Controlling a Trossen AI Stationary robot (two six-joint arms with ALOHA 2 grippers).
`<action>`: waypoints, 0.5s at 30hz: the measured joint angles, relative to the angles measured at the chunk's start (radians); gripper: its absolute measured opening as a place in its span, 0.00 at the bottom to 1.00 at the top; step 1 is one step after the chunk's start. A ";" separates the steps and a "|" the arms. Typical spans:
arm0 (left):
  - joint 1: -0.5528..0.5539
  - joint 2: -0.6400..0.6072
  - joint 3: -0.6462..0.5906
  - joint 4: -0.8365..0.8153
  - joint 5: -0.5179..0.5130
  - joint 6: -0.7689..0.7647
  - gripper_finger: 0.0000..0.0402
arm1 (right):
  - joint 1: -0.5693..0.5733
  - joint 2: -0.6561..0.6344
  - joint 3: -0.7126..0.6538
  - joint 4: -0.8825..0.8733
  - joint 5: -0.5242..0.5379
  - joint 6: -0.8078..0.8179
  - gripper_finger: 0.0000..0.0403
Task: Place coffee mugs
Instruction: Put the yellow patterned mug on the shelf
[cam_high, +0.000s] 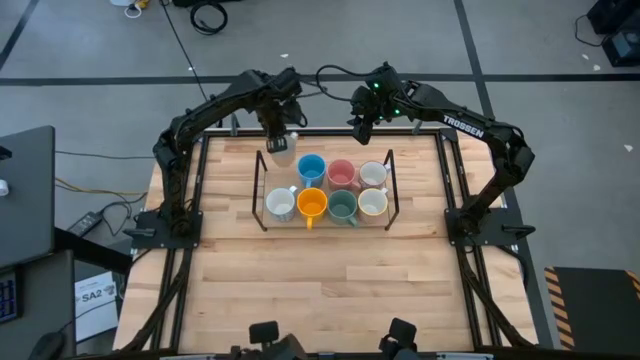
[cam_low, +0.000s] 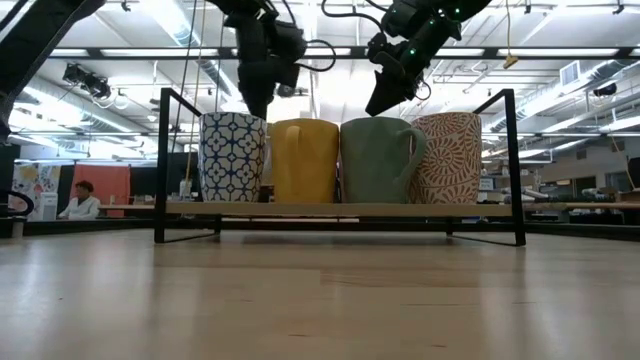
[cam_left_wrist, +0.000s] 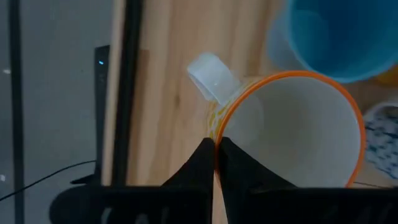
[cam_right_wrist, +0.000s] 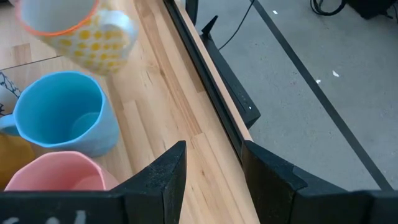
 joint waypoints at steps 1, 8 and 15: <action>-0.010 0.000 0.000 -0.012 0.000 -0.011 0.04 | 0.000 0.000 0.000 0.000 0.000 0.000 0.40; -0.061 0.000 0.000 -0.071 0.001 -0.071 0.03 | 0.000 0.000 0.000 0.000 0.000 0.000 0.40; -0.067 -0.001 -0.011 -0.073 0.026 -0.130 0.03 | 0.000 0.000 0.000 -0.008 0.000 0.000 0.40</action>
